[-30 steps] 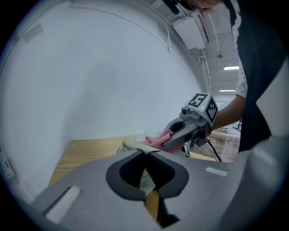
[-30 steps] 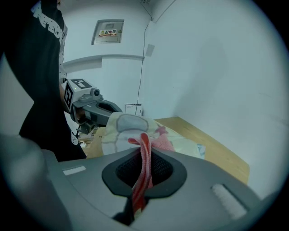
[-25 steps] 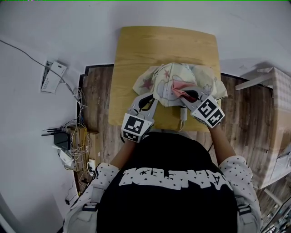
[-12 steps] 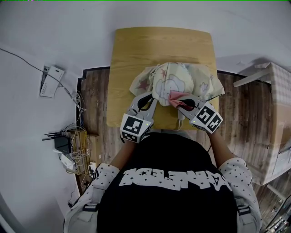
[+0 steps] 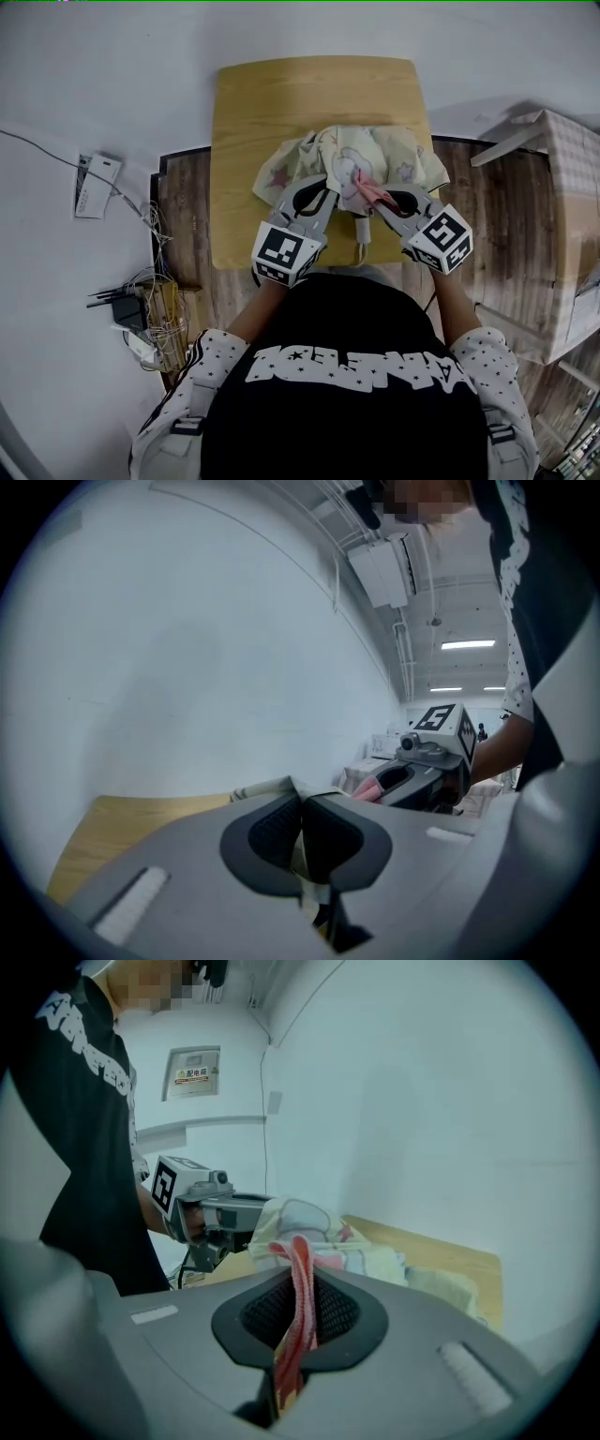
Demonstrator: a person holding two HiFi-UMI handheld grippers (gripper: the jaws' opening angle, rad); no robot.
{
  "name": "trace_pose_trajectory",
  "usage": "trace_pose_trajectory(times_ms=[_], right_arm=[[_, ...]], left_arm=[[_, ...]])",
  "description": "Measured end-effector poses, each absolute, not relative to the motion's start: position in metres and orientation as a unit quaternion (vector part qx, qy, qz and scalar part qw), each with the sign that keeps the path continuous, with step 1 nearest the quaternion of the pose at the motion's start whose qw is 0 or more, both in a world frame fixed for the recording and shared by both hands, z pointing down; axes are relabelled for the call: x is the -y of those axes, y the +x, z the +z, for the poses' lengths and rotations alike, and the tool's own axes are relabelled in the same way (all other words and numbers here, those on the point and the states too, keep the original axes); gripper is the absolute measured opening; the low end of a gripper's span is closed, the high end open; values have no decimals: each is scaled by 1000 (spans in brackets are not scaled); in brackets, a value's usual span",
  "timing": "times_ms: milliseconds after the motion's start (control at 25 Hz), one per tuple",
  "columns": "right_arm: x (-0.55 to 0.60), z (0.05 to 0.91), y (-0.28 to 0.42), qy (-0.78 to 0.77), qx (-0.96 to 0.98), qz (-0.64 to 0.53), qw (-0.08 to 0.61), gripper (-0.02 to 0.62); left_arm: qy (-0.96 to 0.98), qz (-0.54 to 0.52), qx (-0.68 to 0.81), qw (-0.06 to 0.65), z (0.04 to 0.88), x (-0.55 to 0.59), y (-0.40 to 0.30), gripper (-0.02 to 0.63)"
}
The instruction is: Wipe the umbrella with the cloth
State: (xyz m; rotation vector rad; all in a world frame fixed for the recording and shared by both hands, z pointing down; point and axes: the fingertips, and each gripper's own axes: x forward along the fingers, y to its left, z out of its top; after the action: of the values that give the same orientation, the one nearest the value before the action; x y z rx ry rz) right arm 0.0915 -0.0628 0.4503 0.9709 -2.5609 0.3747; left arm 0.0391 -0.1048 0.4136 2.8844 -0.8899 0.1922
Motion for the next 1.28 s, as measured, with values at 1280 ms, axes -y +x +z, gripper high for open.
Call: trace_pose_trajectory(times_ms=[1280], right_arm=[[113,381,116,390,899,45,191,20]], left_arm=[[980,156,120,9,456,66,183,-2]])
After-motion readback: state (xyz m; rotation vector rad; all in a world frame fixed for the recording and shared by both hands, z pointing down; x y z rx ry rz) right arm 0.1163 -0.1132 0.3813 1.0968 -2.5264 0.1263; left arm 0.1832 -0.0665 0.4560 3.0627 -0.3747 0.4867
